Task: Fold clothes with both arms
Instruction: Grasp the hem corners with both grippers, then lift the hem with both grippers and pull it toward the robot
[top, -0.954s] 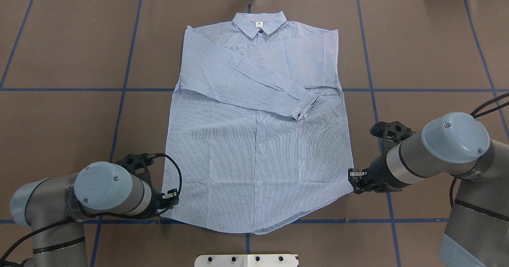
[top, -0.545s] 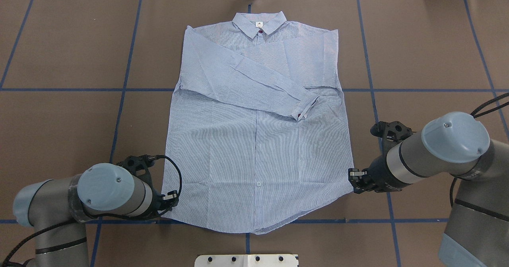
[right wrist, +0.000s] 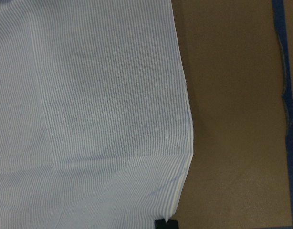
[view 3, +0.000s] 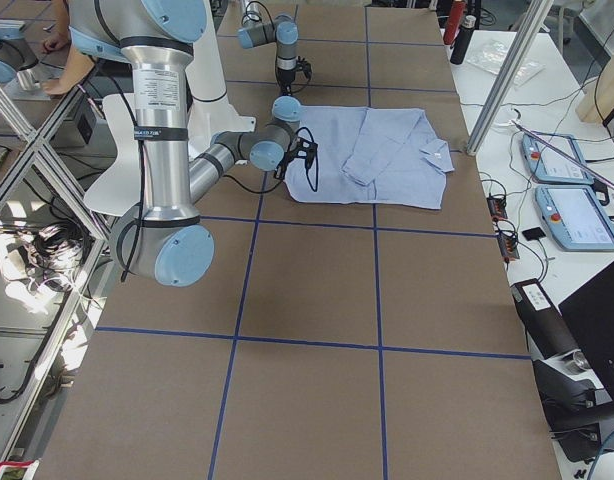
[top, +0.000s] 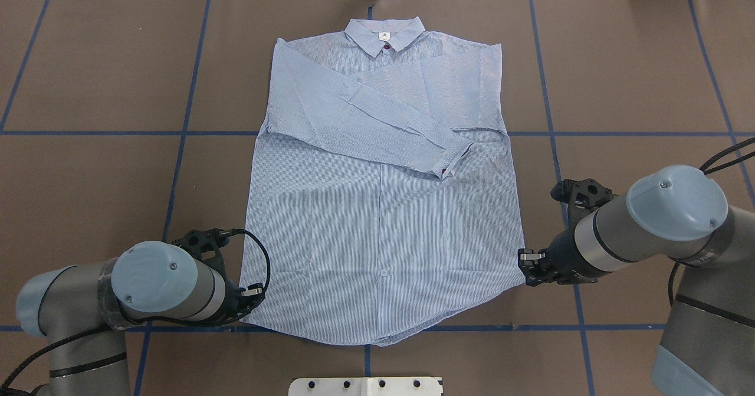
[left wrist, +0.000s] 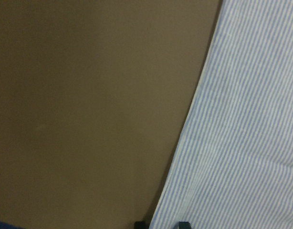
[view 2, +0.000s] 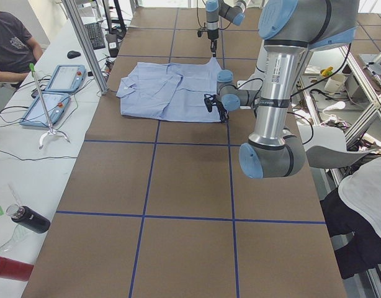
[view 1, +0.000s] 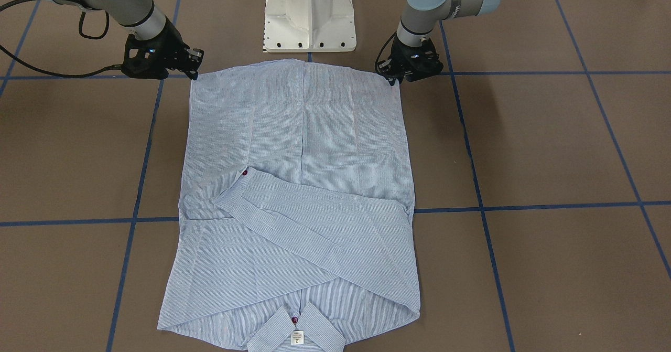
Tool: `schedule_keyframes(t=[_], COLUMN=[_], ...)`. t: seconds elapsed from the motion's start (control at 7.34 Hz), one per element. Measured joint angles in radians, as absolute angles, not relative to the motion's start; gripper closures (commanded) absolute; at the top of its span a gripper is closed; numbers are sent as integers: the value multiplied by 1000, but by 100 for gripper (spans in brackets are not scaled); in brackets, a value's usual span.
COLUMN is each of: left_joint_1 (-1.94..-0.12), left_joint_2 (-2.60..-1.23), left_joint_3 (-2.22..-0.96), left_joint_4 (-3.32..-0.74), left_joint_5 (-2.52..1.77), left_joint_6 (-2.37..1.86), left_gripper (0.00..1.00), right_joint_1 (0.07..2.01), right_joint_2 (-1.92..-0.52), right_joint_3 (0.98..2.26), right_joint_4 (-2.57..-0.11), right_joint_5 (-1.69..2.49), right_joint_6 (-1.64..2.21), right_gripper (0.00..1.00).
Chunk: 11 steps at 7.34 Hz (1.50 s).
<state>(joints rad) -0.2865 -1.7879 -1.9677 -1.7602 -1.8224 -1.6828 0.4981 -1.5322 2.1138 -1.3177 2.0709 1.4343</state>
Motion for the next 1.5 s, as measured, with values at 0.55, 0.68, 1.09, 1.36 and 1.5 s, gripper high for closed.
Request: schedule_keyframes(t=[0.55,0.68,1.09,1.36,1.5], left_joint_1=[-288,-290,-297,-297,-296], left_joint_2=[-1788,-1787,-1780,-1772,-1770], left_joint_3=[-1979,-1985,-2057,-2129,-2163], left_joint_4=[-1753,-1744,-1692,-1662,-1643], left_joint_5=[-1824,-1824,-1824,-1826,-1835], left_joint_6=[-1704,-1710,-1712,-1713,-1713], left_gripper=[100,100,100,100,100], right_joint_1=[511,517,527,529,529], right_joint_2=[-1534,-1535,-1539,-1541,-1541], right_joint_3=[2118,2118,2143,2172,2182], right_joint_4=[-1319,-1319,-1318,-1314,-1312], right_joint_5=[2077,2080,2101,2157,2192], right_joint_6=[1433,1433,1435,1435,1435], right_gripper=[100,100,100,100,100])
